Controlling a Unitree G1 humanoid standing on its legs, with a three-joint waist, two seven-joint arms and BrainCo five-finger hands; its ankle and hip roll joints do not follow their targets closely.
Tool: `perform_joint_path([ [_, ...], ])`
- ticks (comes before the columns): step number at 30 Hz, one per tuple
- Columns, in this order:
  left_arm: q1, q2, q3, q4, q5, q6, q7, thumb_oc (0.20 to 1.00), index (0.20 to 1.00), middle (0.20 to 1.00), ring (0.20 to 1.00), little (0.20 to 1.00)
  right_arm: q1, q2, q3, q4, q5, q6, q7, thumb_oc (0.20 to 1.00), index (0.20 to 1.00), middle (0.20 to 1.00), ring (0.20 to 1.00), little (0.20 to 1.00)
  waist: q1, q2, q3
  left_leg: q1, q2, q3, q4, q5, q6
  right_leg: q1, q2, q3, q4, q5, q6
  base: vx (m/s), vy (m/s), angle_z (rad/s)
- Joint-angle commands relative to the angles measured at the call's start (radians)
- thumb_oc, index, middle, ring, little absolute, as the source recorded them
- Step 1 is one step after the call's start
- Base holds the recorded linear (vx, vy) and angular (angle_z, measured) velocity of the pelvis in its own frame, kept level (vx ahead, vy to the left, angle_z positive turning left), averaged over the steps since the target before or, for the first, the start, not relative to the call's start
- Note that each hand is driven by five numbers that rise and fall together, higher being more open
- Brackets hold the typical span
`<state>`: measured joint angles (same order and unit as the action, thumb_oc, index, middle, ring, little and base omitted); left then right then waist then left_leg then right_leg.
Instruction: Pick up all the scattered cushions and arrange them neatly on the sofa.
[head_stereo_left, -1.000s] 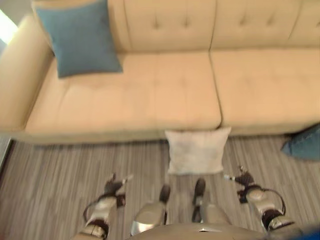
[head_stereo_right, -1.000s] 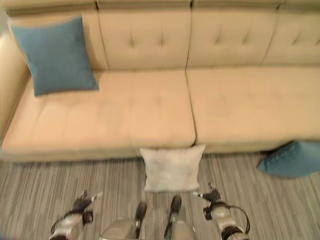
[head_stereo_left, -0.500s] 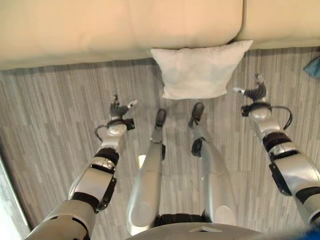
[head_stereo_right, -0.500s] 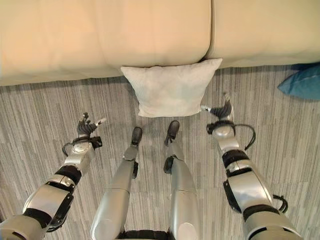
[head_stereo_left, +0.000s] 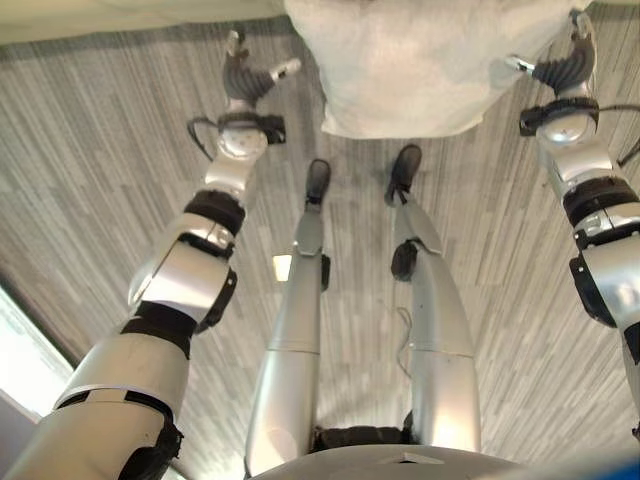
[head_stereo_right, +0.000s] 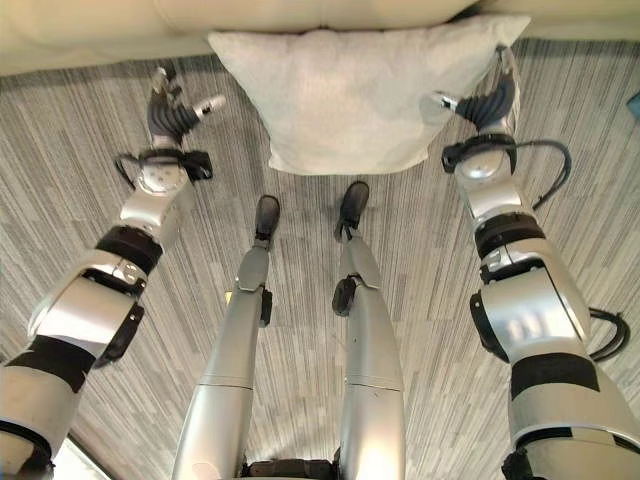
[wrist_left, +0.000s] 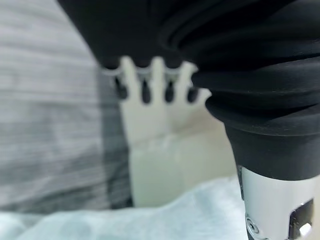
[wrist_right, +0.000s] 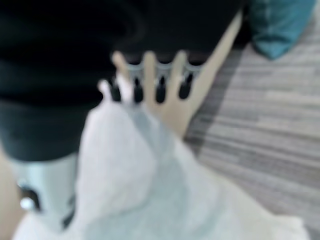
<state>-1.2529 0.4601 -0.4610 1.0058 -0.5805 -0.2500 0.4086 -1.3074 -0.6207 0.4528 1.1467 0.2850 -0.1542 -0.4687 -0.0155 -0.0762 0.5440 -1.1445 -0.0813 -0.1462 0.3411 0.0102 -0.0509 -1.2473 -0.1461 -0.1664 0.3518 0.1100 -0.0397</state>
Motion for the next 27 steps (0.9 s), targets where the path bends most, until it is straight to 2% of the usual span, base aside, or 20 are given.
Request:
perform_joint_path([
  [1,0.093,0.005,0.042,-0.056,-0.034,-0.034,0.037,1.000,1.000,1.000,1.000,1.000,0.051,-0.056,0.039,0.025,0.033,-0.020,-0.053,1.000,1.000,1.000,1.000,1.000,-0.002,0.025,-0.025,0.061,0.094,-0.061,-0.030,-0.049,-0.039,-0.003,-0.075,0.075,0.189,-0.184,0.187,0.04,-0.008,-0.03],
  [8,0.017,-0.042,-0.002,-0.081,-0.032,-0.039,0.066,1.000,1.000,1.000,1.000,1.000,0.003,-0.060,0.059,0.029,0.036,-0.024,-0.104,1.000,1.000,1.000,1.000,1.000,-0.017,0.035,-0.024,0.044,0.109,-0.060,-0.064,-0.043,-0.040,-0.069,-0.060,0.089,0.203,-0.190,0.194,0.05,-0.031,-0.03],
  [15,-0.056,-0.074,-0.020,-0.110,-0.046,-0.054,0.078,1.000,1.000,1.000,1.000,1.000,-0.028,-0.041,0.068,-0.018,0.100,-0.054,-0.090,1.000,1.000,1.000,1.000,1.000,-0.032,0.045,-0.024,0.040,0.123,-0.060,-0.097,-0.030,-0.056,-0.106,-0.047,0.093,0.217,-0.198,0.201,0.03,-0.055,-0.04],
  [18,-0.093,-0.080,-0.023,-0.115,-0.067,-0.065,0.077,1.000,1.000,1.000,1.000,1.000,-0.047,-0.020,0.071,-0.074,0.154,-0.080,-0.061,1.000,1.000,1.000,1.000,1.000,-0.035,0.049,-0.024,0.037,0.131,-0.061,-0.129,-0.015,-0.060,-0.123,-0.039,0.096,0.209,-0.194,0.205,0.00,-0.038,-0.02],
  [19,-0.101,-0.082,-0.024,-0.114,-0.068,-0.067,0.075,1.000,1.000,1.000,1.000,1.000,-0.052,-0.010,0.068,-0.081,0.174,-0.087,-0.052,1.000,1.000,1.000,1.000,1.000,-0.036,0.047,-0.024,0.019,0.130,-0.063,-0.135,0.012,-0.062,-0.140,-0.039,0.092,0.195,-0.163,0.198,0.01,-0.038,0.00],
  [20,-0.117,-0.085,-0.027,-0.110,-0.077,-0.069,0.071,1.000,1.000,1.000,1.000,1.000,-0.070,0.003,0.081,-0.094,0.204,-0.099,-0.027,1.000,1.000,1.000,1.000,1.000,-0.031,0.050,-0.024,0.035,0.136,-0.065,-0.145,-0.006,-0.061,-0.136,-0.033,0.095,0.205,-0.190,0.208,-0.02,-0.036,0.00],
  [21,-0.125,-0.091,-0.034,-0.107,-0.083,-0.070,0.069,1.000,1.000,1.000,1.000,1.000,-0.081,0.011,0.087,-0.103,0.224,-0.102,-0.016,1.000,1.000,1.000,1.000,1.000,-0.031,0.047,-0.024,0.014,0.134,-0.066,-0.150,0.022,-0.064,-0.158,-0.033,0.090,0.196,-0.158,0.201,0.07,-0.042,-0.01],
  [22,-0.141,-0.092,-0.035,-0.104,-0.090,-0.071,0.067,1.000,1.000,1.000,1.000,1.000,-0.099,0.021,0.099,-0.117,0.242,-0.109,-0.002,1.000,1.000,1.000,1.000,1.000,-0.029,0.049,-0.024,0.031,0.140,-0.068,-0.161,0.003,-0.064,-0.154,-0.029,0.093,0.209,-0.188,0.212,0.02,-0.041,-0.01],
  [24,-0.153,-0.100,-0.043,-0.103,-0.092,-0.066,0.060,1.000,1.000,1.000,1.000,1.000,-0.128,0.040,0.122,-0.140,0.260,-0.110,0.022,1.000,1.000,1.000,1.000,1.000,-0.027,0.049,-0.024,0.026,0.141,-0.070,-0.171,0.009,-0.063,-0.171,-0.027,0.096,0.214,-0.189,0.214,0.03,-0.015,0.00],
  [25,-0.168,-0.129,-0.053,-0.098,-0.106,-0.072,0.052,1.000,1.000,1.000,1.000,1.000,-0.168,0.103,0.144,-0.153,0.309,-0.121,0.056,1.000,1.000,1.000,1.000,1.000,-0.018,0.056,-0.024,0.021,0.138,-0.068,-0.169,0.010,-0.063,-0.190,-0.027,0.096,0.226,-0.193,0.213,0.00,0.000,0.00],
  [27,-0.168,-0.135,-0.053,-0.098,-0.116,-0.076,0.050,1.000,1.000,1.000,1.000,1.000,-0.176,0.120,0.153,-0.157,0.319,-0.128,0.063,1.000,1.000,1.000,1.000,1.000,-0.016,0.058,-0.024,0.017,0.135,-0.069,-0.167,0.011,-0.063,-0.196,-0.027,0.097,0.229,-0.193,0.212,0.00,0.000,0.00],
])
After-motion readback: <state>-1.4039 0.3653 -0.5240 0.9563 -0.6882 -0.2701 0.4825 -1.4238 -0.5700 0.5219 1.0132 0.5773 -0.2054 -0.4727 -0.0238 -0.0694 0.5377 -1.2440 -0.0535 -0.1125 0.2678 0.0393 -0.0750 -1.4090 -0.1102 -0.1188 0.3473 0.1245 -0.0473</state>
